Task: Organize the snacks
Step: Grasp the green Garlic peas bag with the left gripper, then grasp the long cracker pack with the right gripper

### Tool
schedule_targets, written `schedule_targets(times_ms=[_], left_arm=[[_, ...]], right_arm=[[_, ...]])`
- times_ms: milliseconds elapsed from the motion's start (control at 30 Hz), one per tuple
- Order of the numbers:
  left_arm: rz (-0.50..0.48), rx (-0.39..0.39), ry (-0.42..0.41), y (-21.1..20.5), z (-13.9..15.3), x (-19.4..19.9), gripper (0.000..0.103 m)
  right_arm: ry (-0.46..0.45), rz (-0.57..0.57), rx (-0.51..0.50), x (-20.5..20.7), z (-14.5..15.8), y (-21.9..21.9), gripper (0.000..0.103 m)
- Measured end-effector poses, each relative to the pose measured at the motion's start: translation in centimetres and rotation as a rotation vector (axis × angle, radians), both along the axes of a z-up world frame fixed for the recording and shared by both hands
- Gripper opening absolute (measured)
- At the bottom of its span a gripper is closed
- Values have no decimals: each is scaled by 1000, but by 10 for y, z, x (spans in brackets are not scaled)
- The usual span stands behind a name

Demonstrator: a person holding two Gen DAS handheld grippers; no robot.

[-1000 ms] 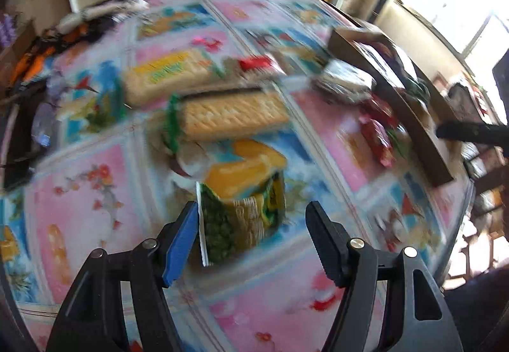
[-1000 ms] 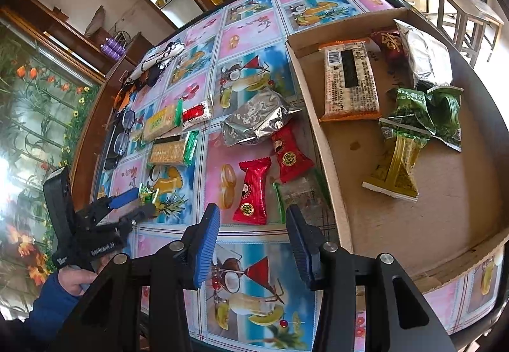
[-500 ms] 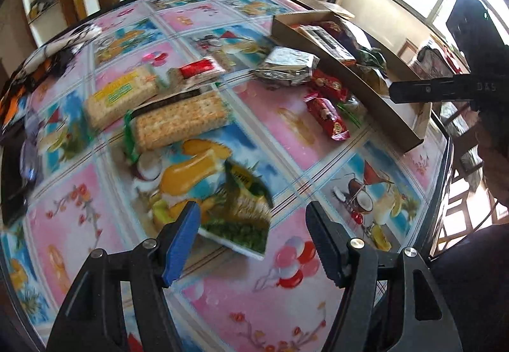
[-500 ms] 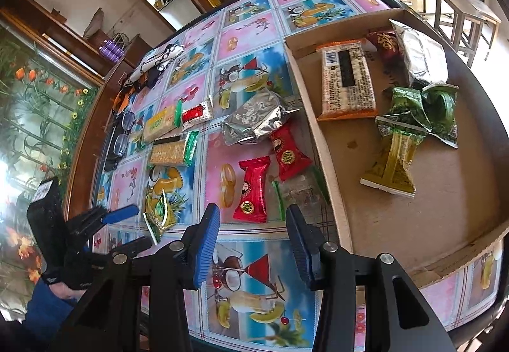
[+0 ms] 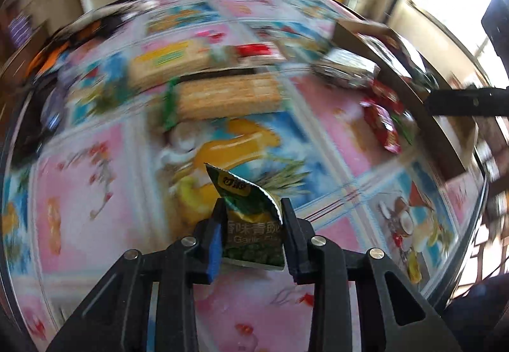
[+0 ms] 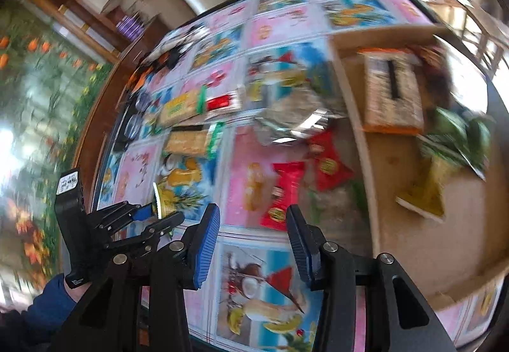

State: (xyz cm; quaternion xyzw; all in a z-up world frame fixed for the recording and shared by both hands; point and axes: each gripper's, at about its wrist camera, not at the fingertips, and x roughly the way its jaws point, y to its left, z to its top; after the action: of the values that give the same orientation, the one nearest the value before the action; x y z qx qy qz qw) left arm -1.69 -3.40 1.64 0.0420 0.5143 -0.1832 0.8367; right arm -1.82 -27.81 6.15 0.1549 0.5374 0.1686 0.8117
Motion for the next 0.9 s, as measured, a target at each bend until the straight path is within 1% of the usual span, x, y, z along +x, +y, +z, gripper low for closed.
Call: schedule_targets(times_ms=[67, 167, 267, 333, 367, 433, 467, 567, 633, 700, 767, 833, 900], left_arm=[[40, -4, 5, 14, 1, -6, 31], [102, 0, 10, 36, 2, -16, 31], [149, -4, 13, 51, 2, -26, 31], [174, -8, 16, 59, 3, -31, 31], [183, -9, 16, 61, 2, -33, 31], [200, -14, 19, 65, 3, -36, 31], [208, -17, 21, 66, 3, -37, 31], [223, -22, 22, 69, 3, -40, 31], [226, -29, 22, 71, 3, -43, 31], [229, -36, 22, 72, 3, -43, 31], [229, -39, 23, 72, 3, -41, 31], [229, -40, 23, 73, 2, -39, 31], [226, -41, 22, 74, 2, -38, 31]], right_arm=[[-1, 81, -6, 14, 1, 21, 47], [-7, 204, 2, 36, 2, 54, 54], [-16, 286, 1, 61, -1, 86, 58], [-23, 320, -16, 77, -4, 104, 59], [-29, 340, -29, 88, -8, 115, 62], [-16, 366, -41, 104, -16, 128, 62], [-19, 363, -68, 115, -23, 135, 62], [18, 371, -71, 134, -37, 143, 62], [-6, 377, -83, 140, -38, 146, 64], [3, 395, -77, 140, -39, 148, 65], [13, 434, -104, 136, -44, 154, 65], [3, 484, -151, 129, -46, 161, 65], [-1, 526, -165, 122, -48, 165, 65]])
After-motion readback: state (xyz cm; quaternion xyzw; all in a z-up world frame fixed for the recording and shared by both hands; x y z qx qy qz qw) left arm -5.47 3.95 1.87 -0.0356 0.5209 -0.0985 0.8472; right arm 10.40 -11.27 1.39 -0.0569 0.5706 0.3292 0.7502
